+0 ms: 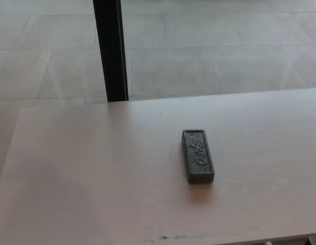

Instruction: The robot uses its right hand to hold the eraser kept in the middle of the desk and use it to wipe the desk by swiping its surface twice

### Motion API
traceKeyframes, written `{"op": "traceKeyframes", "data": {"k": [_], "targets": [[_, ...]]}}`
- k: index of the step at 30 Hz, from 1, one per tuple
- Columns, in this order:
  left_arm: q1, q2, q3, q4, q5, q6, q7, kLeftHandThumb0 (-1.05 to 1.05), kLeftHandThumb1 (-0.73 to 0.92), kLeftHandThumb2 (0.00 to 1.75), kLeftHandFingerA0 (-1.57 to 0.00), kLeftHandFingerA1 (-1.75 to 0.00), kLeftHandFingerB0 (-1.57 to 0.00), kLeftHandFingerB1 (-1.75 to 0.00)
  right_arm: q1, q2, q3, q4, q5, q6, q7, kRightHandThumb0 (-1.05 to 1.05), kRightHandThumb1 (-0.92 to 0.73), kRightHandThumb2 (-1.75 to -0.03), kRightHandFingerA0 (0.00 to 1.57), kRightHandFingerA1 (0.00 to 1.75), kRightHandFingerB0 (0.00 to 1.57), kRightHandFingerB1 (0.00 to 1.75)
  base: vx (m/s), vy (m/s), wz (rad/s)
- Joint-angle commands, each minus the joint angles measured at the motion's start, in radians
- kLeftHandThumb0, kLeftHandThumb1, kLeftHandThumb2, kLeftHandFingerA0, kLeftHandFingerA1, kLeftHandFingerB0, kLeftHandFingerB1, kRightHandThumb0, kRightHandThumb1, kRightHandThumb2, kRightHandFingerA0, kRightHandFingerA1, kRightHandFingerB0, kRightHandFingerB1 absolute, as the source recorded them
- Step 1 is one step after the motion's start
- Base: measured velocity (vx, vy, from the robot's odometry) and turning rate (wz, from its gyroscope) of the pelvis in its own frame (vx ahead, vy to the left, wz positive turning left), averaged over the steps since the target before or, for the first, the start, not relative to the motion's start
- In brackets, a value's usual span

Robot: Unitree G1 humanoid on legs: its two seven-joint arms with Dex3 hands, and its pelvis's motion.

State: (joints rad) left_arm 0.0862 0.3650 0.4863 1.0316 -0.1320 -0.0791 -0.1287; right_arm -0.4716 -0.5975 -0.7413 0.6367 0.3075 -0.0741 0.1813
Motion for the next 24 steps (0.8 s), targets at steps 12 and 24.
{"op": "traceKeyframes", "data": {"k": [12,24], "targets": [[-0.017,0.038,-0.002,0.049,-0.023,-0.027,-0.007,-0.64,0.86,0.65,-0.67,-0.65,-0.42,-0.49,-0.356,0.375,0.535,-0.395,-0.074,0.232,-0.132,-0.31,-0.46,-1.17,1.0,1.75,0.84,1.54,0.0,0.0,0.0],[-0.011,0.035,-0.004,0.043,-0.033,-0.025,-0.01,-0.58,0.68,1.09,-0.65,-0.74,-0.3,-0.56,-0.308,0.565,0.786,-0.249,-0.194,0.261,-0.156,-0.25,-0.54,-1.06,1.21,1.75,0.81,1.42,0.0,0.0,0.0]]}}
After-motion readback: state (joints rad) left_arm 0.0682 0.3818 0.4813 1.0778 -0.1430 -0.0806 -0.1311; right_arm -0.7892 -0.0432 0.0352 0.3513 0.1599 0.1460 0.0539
